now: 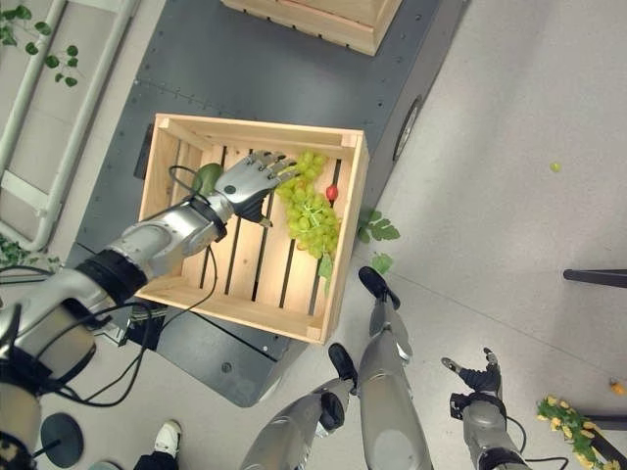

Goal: Pick up the fruits from the basket on one side to the basket on the other side

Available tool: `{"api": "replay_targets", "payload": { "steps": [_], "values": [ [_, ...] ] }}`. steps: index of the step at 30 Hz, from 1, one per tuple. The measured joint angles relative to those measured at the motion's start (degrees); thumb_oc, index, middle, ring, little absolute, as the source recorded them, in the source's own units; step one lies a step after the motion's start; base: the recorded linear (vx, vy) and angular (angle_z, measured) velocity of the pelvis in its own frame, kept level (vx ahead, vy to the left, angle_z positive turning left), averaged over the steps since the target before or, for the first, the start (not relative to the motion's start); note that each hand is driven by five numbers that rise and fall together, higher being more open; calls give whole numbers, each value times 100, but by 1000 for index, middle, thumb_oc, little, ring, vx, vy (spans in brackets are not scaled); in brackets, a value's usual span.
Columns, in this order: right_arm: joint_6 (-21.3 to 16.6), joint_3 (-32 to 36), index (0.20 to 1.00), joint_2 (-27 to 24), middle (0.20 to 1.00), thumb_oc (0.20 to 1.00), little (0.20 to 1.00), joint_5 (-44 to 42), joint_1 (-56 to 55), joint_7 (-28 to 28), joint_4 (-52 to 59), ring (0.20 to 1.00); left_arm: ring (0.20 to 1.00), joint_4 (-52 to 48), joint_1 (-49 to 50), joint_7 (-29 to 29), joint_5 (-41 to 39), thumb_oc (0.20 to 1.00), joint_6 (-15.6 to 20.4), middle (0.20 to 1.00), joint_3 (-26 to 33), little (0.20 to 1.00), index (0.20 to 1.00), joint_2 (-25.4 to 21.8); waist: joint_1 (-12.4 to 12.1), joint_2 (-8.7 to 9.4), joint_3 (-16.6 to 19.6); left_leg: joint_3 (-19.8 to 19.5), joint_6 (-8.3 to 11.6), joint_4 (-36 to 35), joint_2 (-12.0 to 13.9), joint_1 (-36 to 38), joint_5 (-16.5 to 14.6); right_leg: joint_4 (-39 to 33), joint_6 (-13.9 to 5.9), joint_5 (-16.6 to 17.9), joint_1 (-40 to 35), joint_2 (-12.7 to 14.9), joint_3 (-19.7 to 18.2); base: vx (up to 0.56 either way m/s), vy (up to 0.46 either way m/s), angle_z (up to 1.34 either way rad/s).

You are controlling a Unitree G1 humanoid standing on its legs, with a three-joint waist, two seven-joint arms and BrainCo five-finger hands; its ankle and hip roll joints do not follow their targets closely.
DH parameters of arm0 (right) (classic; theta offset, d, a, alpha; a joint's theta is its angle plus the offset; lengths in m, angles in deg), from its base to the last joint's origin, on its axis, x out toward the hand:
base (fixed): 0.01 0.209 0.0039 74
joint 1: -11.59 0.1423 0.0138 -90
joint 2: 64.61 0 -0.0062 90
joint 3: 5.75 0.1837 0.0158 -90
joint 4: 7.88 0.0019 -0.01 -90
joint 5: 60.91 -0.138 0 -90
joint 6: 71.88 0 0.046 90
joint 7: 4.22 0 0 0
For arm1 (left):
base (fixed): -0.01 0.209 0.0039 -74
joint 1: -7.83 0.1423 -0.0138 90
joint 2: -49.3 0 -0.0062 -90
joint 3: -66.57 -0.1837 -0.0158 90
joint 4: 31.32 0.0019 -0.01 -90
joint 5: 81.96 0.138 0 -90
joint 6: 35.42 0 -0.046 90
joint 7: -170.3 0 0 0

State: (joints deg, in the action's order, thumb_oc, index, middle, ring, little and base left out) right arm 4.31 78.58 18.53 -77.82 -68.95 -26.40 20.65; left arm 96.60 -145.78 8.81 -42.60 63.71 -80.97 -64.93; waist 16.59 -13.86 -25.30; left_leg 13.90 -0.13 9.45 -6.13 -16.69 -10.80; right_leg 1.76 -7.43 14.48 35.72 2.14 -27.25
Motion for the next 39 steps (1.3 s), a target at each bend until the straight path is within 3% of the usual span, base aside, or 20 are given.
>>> {"api": "replay_targets", "payload": {
  "steps": [22, 39],
  "values": [
    [-163, -199, 1000, -12, 1000, 1000, 1000, 0, 0, -190, 536, 1000, 1000, 950, -199, 34, 268, 1000, -341, 1000, -220, 1000, 1000, 460, 239, -26, -131, 169, -5, -33, -27, -205, 4, 7, -22, 36, 276, -17, -133, 7, 3, -3],
    [-216, -250, 1000, 55, 1000, 1000, 1000, -2, -56, -224, 640, 1000, 1000, 1449, -779, 115, 495, 1000, -500, 1000, -477, 1000, 1000, 1123, 410, -24, -133, 368, -33, -135, -143, -259, 18, 40, -80, 60, 497, -9, -241, 16, 16, -6]
  ]
}}
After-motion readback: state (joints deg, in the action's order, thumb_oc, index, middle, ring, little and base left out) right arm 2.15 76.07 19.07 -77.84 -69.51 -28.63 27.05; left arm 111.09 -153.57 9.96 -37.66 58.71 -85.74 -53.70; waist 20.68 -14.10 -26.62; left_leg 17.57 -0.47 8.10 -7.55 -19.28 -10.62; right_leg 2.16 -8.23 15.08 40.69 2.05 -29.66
